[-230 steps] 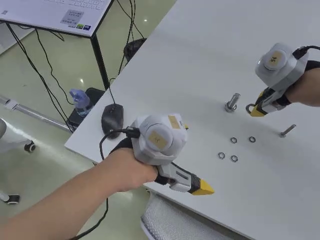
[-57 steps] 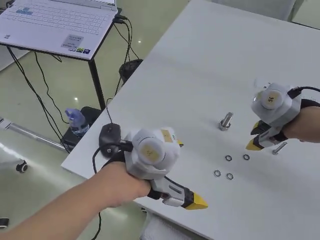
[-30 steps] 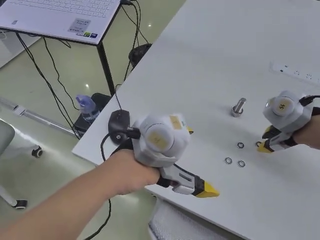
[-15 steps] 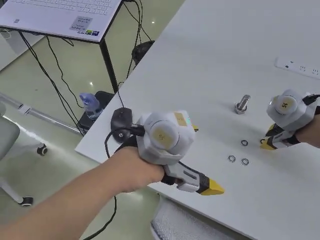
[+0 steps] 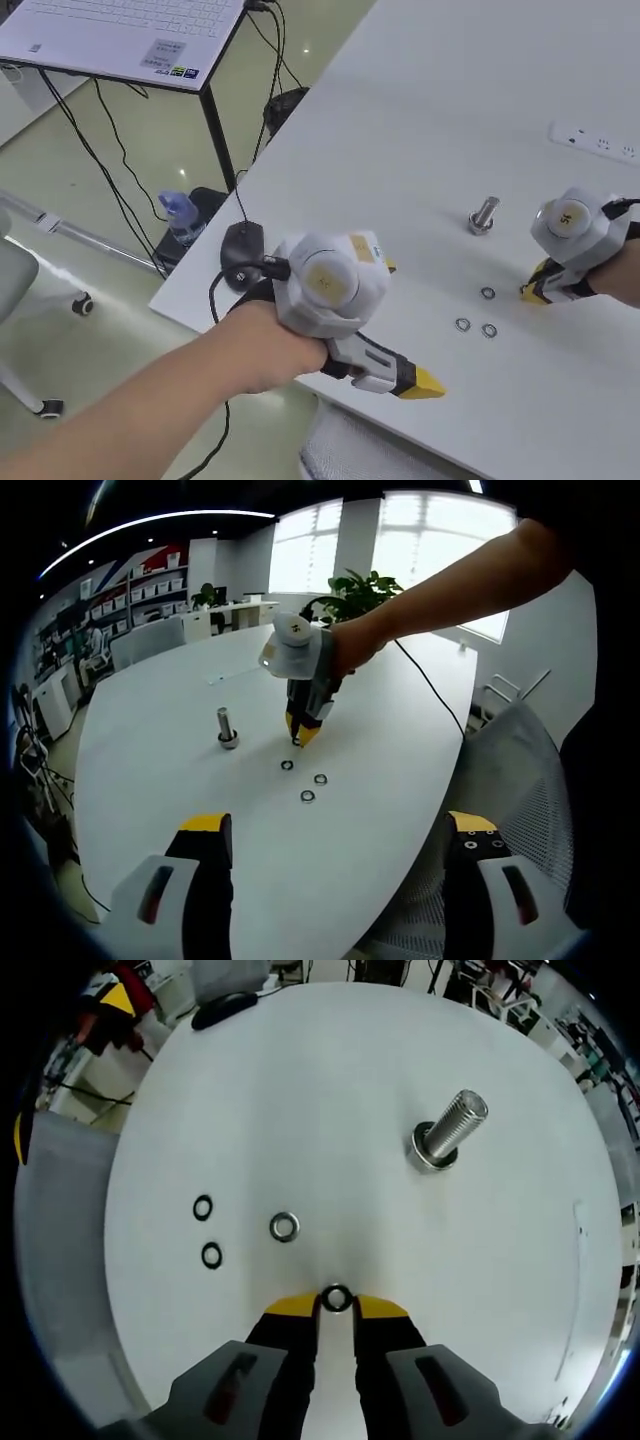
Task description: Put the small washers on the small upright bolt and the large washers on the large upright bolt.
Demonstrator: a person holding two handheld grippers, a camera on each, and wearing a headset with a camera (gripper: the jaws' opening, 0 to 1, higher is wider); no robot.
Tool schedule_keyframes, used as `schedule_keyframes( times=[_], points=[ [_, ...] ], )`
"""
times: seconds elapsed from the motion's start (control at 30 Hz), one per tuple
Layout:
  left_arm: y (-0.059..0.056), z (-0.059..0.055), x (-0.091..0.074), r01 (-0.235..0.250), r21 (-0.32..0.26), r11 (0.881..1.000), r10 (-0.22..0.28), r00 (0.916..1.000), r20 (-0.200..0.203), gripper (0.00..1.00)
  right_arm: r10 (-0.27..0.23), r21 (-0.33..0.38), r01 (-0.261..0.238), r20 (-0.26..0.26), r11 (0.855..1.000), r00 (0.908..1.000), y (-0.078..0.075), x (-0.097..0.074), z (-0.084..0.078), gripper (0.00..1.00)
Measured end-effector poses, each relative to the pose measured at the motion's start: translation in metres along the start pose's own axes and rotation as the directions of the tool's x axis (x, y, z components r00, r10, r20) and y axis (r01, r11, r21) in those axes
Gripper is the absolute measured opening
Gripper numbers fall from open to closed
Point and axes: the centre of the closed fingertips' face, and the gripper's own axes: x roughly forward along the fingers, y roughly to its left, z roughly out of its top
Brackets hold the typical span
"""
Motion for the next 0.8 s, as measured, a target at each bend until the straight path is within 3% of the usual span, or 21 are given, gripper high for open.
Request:
schedule_keyframes(
  times=[0.47, 0.8],
  points=[
    [-0.001, -0.003, -0.001, 0.001, 0.003, 1.0, -0.001, 0.9998, -0.019, 0.84, -0.011, 0.024, 0.011, 0.001, 1.0, 0.9999, -0.001, 0.0, 0.0, 0.13],
    [-0.001, 0.001, 0.0, -0.003, 0.003, 1.0, 0.003, 1.0, -0.004, 0.84, -0.011, 0.055, 0.01, 0.012, 0.998, 0.9999, -0.001, -0.01, -0.001, 0.12]
  ],
)
